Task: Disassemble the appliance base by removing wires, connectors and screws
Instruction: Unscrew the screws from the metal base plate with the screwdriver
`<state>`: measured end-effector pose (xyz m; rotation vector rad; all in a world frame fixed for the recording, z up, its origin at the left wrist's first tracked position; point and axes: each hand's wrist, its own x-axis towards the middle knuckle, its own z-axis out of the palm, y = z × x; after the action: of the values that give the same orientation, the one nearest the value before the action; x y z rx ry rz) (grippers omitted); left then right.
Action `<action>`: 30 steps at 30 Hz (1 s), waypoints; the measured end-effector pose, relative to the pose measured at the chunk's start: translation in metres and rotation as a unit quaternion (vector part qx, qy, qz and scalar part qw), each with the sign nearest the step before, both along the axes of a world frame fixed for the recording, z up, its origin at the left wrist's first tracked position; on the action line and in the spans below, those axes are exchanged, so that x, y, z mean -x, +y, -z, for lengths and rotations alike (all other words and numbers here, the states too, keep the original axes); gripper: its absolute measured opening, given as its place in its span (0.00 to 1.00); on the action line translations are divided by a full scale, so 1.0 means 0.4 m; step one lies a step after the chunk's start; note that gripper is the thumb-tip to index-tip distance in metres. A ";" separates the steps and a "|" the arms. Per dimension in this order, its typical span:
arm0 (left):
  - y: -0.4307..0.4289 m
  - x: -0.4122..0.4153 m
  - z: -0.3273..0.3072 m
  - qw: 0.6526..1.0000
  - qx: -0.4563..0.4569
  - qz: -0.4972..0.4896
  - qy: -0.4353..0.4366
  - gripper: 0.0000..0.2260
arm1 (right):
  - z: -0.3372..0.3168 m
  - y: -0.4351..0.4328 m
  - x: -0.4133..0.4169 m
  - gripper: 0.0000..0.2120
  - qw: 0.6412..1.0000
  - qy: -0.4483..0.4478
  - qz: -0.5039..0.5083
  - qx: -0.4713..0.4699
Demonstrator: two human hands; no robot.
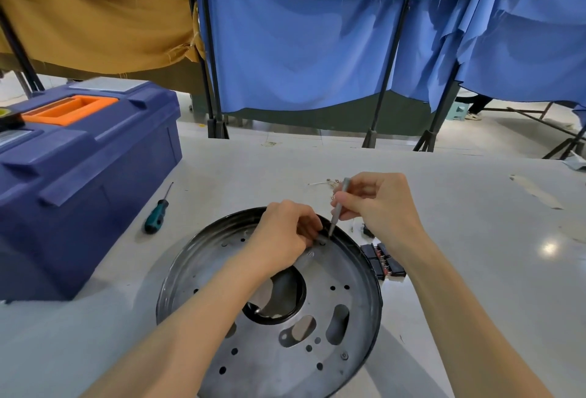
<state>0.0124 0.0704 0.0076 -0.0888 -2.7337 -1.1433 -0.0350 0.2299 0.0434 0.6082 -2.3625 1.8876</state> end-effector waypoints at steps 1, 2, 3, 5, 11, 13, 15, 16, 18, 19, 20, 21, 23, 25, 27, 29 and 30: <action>0.002 0.000 0.003 1.000 0.022 -0.002 0.007 0.14 | 0.003 -0.002 0.000 0.05 1.000 0.001 0.000 -0.002; 0.005 0.000 0.005 0.998 0.054 -0.008 0.017 0.13 | 0.006 -0.003 0.000 0.05 1.000 0.003 0.001 -0.003; 0.005 0.000 0.006 0.995 0.090 -0.019 0.027 0.11 | 0.007 -0.004 0.001 0.05 1.000 0.003 0.001 -0.002; 0.002 0.001 0.008 0.992 0.117 -0.036 0.037 0.08 | 0.010 -0.005 0.002 0.06 1.000 0.000 0.001 0.003; -0.008 0.006 0.012 0.994 0.098 -0.039 0.013 0.05 | 0.017 -0.008 0.004 0.06 1.000 -0.003 0.003 -0.007; -0.010 0.009 0.015 0.995 0.086 -0.040 0.010 0.05 | 0.019 -0.009 0.005 0.06 1.000 -0.004 0.003 -0.009; -0.013 0.012 0.017 0.996 0.077 -0.041 0.006 0.05 | 0.021 -0.010 0.006 0.05 1.000 -0.005 0.002 -0.013; -0.014 0.012 0.017 0.996 0.073 -0.041 0.005 0.05 | 0.022 -0.011 0.006 0.05 1.000 -0.005 0.003 -0.014; -0.015 0.013 0.018 0.997 0.065 -0.043 0.002 0.06 | 0.023 -0.012 0.006 0.04 1.000 -0.004 0.003 -0.014; -0.014 0.013 0.018 0.997 0.061 -0.046 0.001 0.06 | 0.024 -0.012 0.007 0.04 1.000 -0.004 0.004 -0.013; -0.014 0.013 0.019 0.997 0.060 -0.047 0.001 0.06 | 0.024 -0.012 0.008 0.04 1.000 -0.004 0.004 -0.012; -0.014 0.013 0.019 0.997 0.060 -0.047 0.001 0.06 | 0.024 -0.012 0.009 0.04 1.000 -0.005 0.004 -0.011; -0.014 0.014 0.019 0.997 0.060 -0.046 0.002 0.05 | 0.025 -0.012 0.009 0.04 1.000 -0.006 0.004 -0.008; -0.015 0.014 0.018 0.997 0.059 -0.046 0.003 0.06 | 0.026 -0.013 0.008 0.05 1.000 -0.002 0.003 -0.008; -0.015 0.012 0.018 0.997 0.058 -0.045 0.002 0.06 | 0.027 -0.014 0.008 0.05 1.000 0.003 0.003 -0.013; -0.015 0.011 0.017 0.997 0.058 -0.044 0.002 0.06 | 0.026 -0.014 0.008 0.05 1.000 0.005 0.002 -0.018; -0.015 0.011 0.016 0.997 0.058 -0.043 0.003 0.06 | 0.026 -0.014 0.007 0.05 1.000 0.006 0.001 -0.020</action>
<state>0.0082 0.0644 0.0011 0.0113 -2.7678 -0.9617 -0.0379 0.2244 0.0330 0.6172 -2.3970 1.8353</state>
